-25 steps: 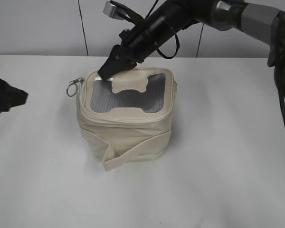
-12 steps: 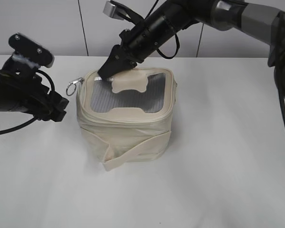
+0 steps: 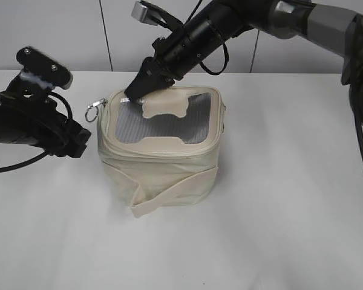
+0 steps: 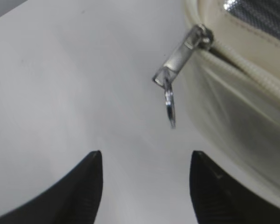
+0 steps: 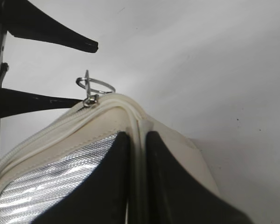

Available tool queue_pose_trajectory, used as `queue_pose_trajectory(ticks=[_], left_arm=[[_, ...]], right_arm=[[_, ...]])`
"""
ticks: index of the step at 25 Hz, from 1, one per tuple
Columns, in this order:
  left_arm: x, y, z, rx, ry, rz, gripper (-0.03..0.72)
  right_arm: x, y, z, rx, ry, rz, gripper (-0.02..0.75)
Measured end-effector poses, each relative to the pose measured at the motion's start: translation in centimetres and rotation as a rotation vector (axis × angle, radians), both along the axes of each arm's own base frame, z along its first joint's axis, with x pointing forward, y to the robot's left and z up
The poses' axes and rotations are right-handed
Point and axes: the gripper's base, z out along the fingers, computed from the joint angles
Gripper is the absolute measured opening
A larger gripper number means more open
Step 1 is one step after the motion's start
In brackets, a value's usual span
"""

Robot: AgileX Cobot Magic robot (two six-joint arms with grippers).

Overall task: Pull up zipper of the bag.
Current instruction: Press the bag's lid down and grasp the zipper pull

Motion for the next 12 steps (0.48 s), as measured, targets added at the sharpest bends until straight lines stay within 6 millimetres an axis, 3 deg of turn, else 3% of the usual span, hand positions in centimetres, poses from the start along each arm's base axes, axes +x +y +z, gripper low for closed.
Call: queue_pose_trajectory(ticks=[7, 12], left_arm=[[0.9, -0.8, 1.4, -0.026, -0.021, -0.027, 0.447], [1.1, -1.0, 0.2, -0.009, 0.016, -0.037, 0.442]], right_arm=[[0.0, 0.0, 0.0, 0.0, 0.0, 0.0, 0.083], [0.0, 0.0, 0.0, 0.001, 0.002, -0.001, 0.083]])
